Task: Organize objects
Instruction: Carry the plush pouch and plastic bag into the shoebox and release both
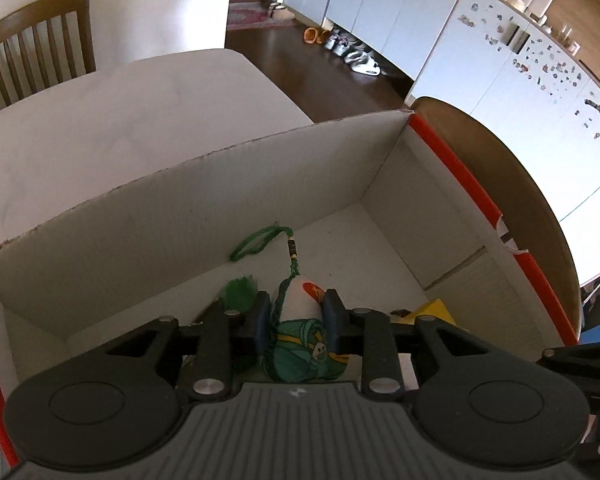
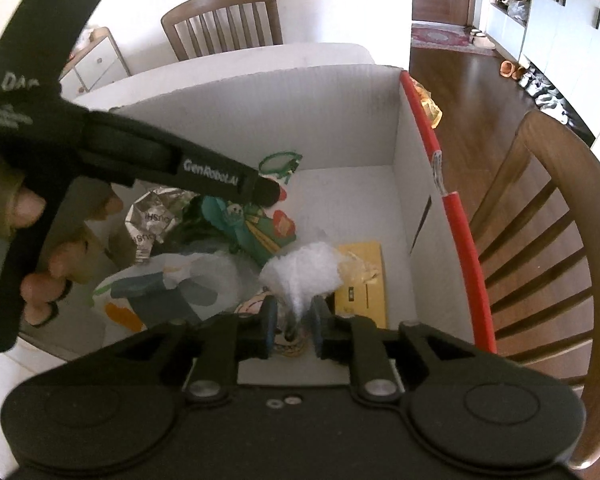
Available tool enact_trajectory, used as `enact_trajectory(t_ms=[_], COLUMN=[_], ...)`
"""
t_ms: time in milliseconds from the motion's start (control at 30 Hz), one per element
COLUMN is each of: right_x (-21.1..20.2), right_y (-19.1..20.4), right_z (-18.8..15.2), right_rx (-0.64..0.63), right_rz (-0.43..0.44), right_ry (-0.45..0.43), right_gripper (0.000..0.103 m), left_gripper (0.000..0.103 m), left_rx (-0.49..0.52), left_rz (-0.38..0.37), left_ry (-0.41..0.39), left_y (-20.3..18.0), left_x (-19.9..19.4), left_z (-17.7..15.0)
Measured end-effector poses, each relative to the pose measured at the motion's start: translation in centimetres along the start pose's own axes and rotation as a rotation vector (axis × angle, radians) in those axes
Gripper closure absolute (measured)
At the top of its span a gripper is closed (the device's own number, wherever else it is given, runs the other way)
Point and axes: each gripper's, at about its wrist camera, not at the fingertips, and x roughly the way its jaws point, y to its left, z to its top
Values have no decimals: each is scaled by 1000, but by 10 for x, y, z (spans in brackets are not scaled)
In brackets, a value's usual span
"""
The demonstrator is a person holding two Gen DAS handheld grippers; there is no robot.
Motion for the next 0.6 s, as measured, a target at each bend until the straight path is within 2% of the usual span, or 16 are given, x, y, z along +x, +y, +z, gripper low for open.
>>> enact_trajectory(t_ms=[133,200,300,600], right_x=[-6,-10,-14,-29], right_y=[-3,-4,-5,2], right_z=[-1,-1,-1,-5], right_rx=[8,10,14,18], right_rz=[15,22,27,33], right_ry=[-9,-15,-25,-63], right_gripper=[82,80,79,73], left_gripper=[67,57,50,50], left_rx=[-16,-10,-25,-29], left_rz=[-2,5,6,21], left_ry=[3,-7,-30,-115], left_y=[2,0,1,2], left_x=[-1,-3,-10,-43], left_z=[0,3,3,-1])
